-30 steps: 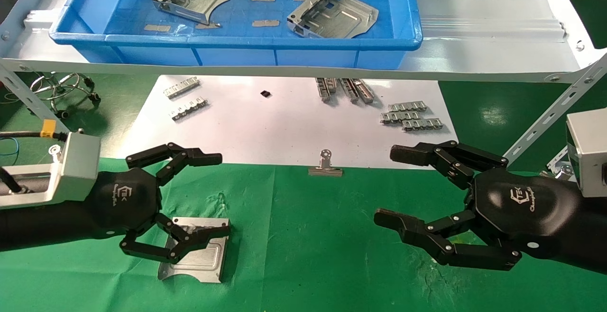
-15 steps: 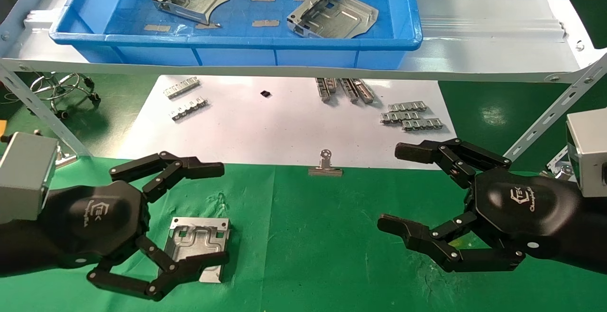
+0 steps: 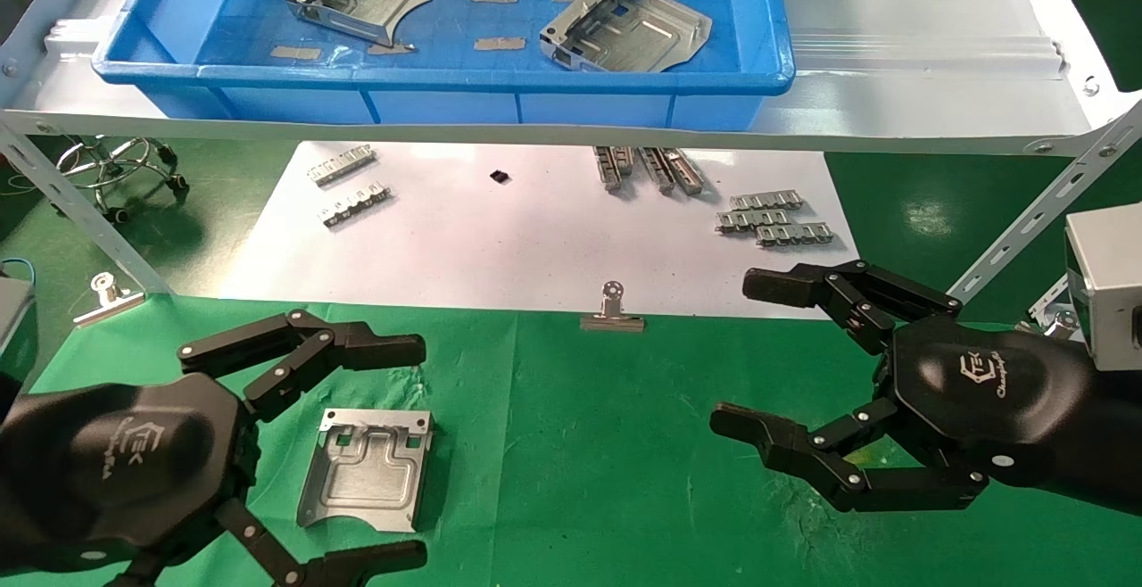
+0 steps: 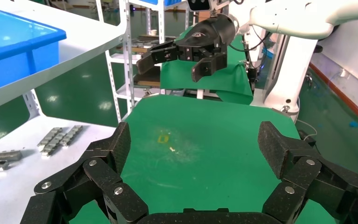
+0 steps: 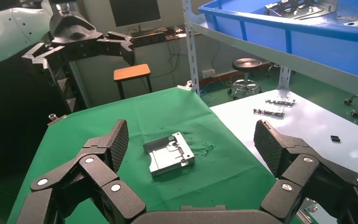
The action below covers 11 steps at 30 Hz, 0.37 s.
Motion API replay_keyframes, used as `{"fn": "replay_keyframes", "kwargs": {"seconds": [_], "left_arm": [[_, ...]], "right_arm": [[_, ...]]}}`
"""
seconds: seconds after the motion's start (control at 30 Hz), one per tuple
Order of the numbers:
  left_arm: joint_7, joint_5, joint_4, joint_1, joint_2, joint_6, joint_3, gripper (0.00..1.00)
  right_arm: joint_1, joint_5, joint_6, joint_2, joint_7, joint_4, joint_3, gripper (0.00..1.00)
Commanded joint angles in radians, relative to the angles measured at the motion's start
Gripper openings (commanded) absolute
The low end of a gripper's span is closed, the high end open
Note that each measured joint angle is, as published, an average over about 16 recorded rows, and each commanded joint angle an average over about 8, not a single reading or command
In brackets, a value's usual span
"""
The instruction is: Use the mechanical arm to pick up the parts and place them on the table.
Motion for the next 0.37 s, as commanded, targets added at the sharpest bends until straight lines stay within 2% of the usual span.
{"fn": "replay_keyframes", "kwargs": {"seconds": [0.03,0.37], "left_arm": [[-0.001,-0.003,-0.005,0.003,-0.002,-0.001,-0.003,1.0],[0.006,0.004,0.012,-0.006,0.003,0.0,0.006,1.0]], "right_arm": [[0.0,0.0,0.0,0.0,0.0,0.0,0.0,1.0],[0.0,0.0,0.0,0.0,0.0,0.0,0.0,1.0]]}}
